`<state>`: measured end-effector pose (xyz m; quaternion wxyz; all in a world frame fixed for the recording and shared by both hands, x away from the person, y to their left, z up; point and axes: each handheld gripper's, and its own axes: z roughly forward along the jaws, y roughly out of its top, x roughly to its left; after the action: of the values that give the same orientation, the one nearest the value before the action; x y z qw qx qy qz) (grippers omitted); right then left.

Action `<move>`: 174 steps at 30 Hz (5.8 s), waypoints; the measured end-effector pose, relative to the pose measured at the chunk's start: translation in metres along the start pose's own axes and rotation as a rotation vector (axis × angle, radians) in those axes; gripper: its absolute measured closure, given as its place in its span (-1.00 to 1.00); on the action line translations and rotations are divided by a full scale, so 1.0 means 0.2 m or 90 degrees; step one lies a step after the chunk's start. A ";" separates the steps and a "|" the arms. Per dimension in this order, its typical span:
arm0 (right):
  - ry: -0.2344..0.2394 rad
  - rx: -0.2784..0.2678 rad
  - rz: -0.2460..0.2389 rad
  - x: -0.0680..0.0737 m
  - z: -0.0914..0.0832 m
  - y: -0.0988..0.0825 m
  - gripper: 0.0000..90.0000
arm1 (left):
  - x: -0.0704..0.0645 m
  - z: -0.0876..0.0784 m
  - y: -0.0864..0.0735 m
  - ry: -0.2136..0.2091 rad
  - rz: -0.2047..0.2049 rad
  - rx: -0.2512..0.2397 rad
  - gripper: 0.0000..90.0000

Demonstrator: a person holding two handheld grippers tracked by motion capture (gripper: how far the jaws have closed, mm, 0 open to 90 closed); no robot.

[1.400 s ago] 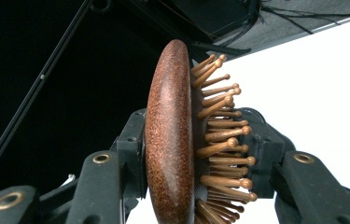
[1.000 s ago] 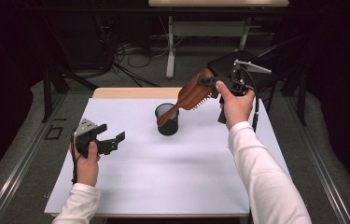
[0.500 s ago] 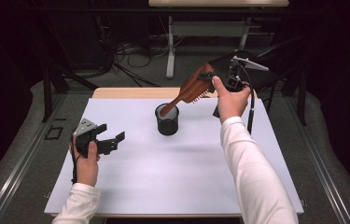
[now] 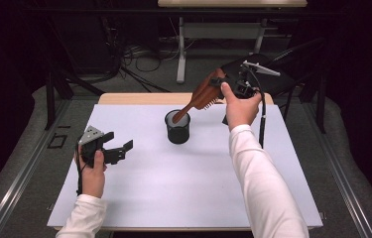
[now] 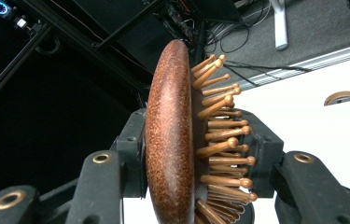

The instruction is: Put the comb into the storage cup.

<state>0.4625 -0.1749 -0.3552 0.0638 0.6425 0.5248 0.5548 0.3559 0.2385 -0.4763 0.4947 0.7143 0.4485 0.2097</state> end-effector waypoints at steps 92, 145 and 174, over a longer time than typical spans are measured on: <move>-0.066 0.025 -0.019 -0.08 0.32 -0.24 0.12 | 0.03 0.01 -0.01 0.000 -0.012 -0.001 -0.65; -0.080 0.035 0.003 -0.13 0.34 -0.27 0.10 | 0.03 0.01 -0.01 0.001 -0.012 0.001 -0.65; -0.063 0.021 -0.016 -0.16 0.34 -0.28 0.06 | 0.03 0.02 -0.01 0.002 -0.011 0.004 -0.65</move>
<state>0.4863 -0.1402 -0.4383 0.0857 0.6637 0.5381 0.5124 0.3597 0.2418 -0.4810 0.4936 0.7116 0.4559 0.2050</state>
